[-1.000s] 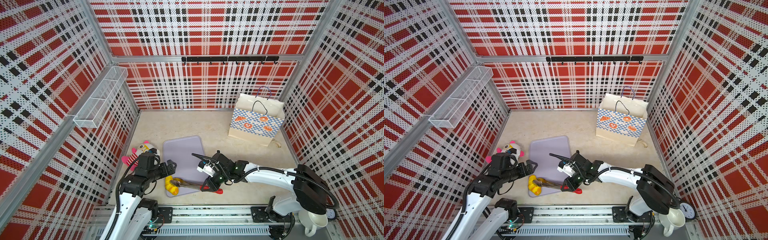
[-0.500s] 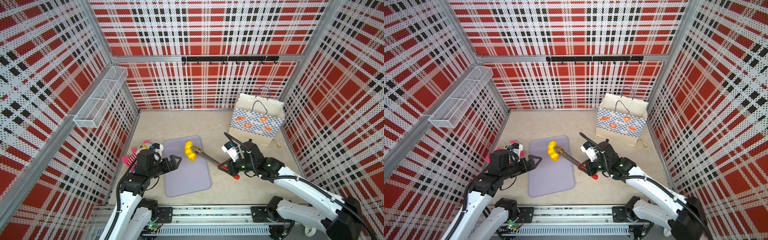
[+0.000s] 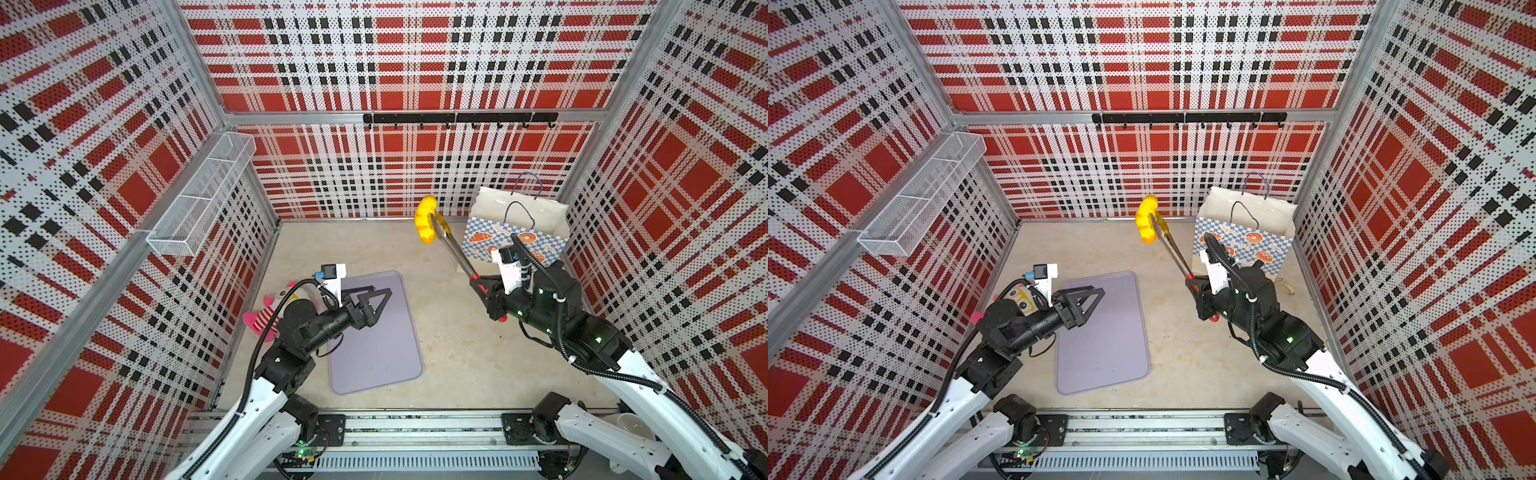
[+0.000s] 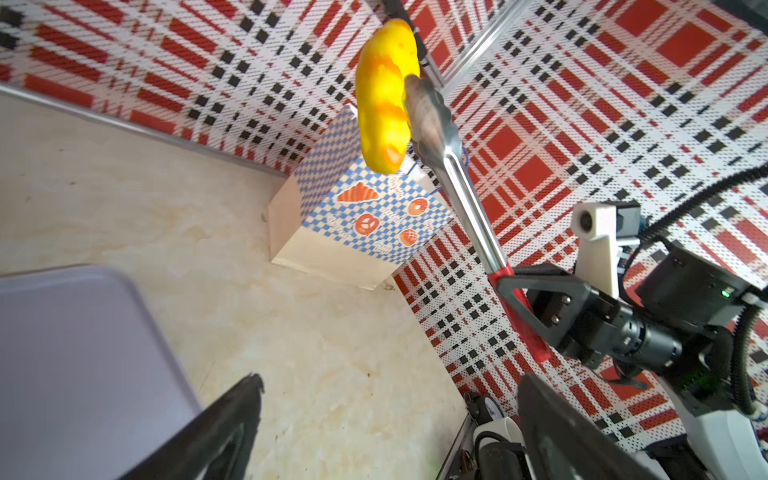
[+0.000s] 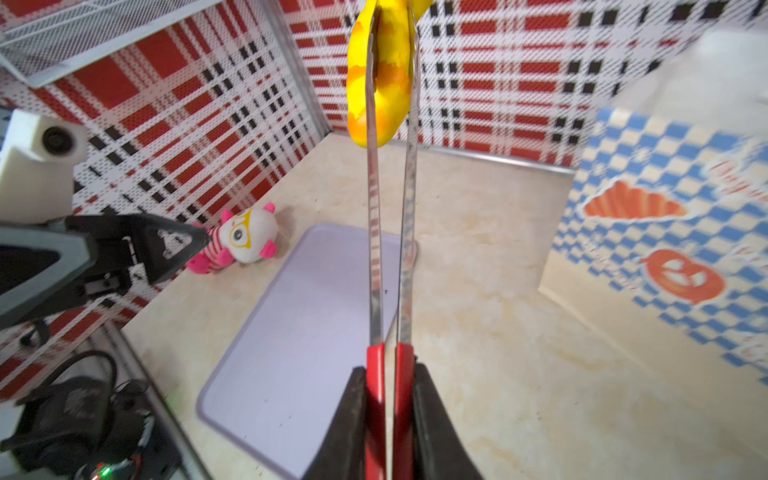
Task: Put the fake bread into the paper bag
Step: 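Lift the yellow bun with the tongs and carry it over the bag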
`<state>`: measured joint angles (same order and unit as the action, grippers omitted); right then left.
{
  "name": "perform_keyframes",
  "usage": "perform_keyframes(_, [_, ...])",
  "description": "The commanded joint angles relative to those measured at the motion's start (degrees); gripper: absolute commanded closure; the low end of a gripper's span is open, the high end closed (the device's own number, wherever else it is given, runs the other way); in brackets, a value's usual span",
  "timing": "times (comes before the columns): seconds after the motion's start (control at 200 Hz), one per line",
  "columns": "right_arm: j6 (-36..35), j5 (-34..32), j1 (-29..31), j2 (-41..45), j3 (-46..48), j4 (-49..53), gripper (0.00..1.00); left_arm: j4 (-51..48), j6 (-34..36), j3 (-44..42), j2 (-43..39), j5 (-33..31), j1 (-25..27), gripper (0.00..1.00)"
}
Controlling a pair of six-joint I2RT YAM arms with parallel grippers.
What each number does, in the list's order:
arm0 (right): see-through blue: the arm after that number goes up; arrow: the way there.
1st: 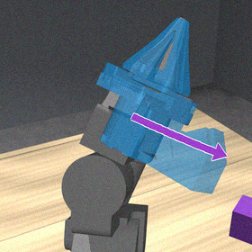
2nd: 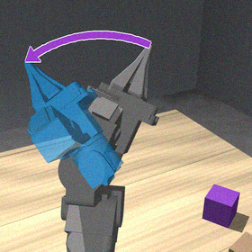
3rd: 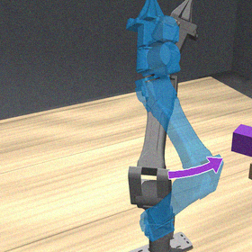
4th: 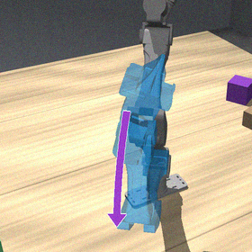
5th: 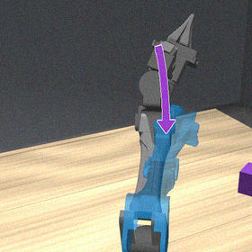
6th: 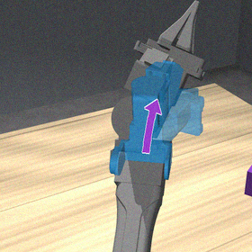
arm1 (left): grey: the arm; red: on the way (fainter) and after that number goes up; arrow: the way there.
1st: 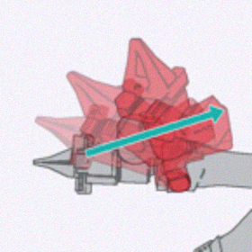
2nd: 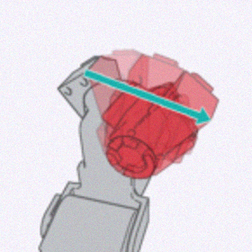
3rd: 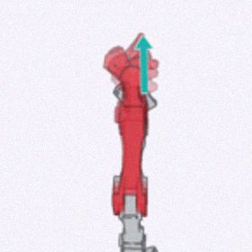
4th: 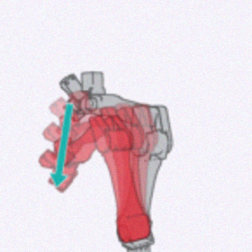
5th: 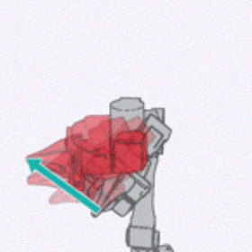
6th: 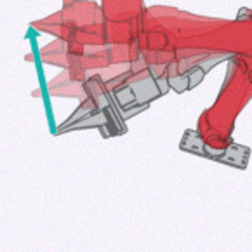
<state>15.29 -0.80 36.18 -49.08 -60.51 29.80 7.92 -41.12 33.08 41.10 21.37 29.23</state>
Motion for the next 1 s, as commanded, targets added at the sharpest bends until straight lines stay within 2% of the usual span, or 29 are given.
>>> perform_keyframes(0.0, [-4.0, -12.3, -0.4, -0.1, -3.8, 0.1, 0.8, 9.7, 1.8, 2.0, 3.7, -3.2, 2.5, 0.02])
perform_keyframes(0.11, [-5.4, -22.0, -0.8, 0.9, -3.7, -0.8, 0.8, 12.6, 3.6, 2.8, 6.9, -3.5, 3.9, 0.02])
perform_keyframes(0.195, [-6.5, -24.1, -2.4, 1.1, -4.2, -1.5, 0.8, 14.7, 4.3, 3.2, 9.2, -3.4, 4.3, 0.02])
perform_keyframes(0.346, [-6.8, -23.5, -8.5, -0.9, -5.7, -0.4, 0.8, 17.6, 4.7, 3.9, 12.7, -2.3, 4.9, 0.02])
perform_keyframes(0.561, [-5.5, -14.8, -17.8, -6.8, -6.1, 0.3, 0.81, 19.1, 5.6, 4.1, 14.8, -1.2, 5.3, 0.02])
perform_keyframes(0.872, [-5.8, -13.6, -20.3, -10.8, -6.5, 0.3, 0.79, 19.1, 5.7, 3.5, 14.8, -0.7, 5.3, 0.02])
perform_keyframes(0.997, [-6.1, -13.8, -20.6, -11.5, -6.8, 0.8, 0.73, 19.1, 5.5, 3.2, 14.5, -1.0, 5.3, 0.02])
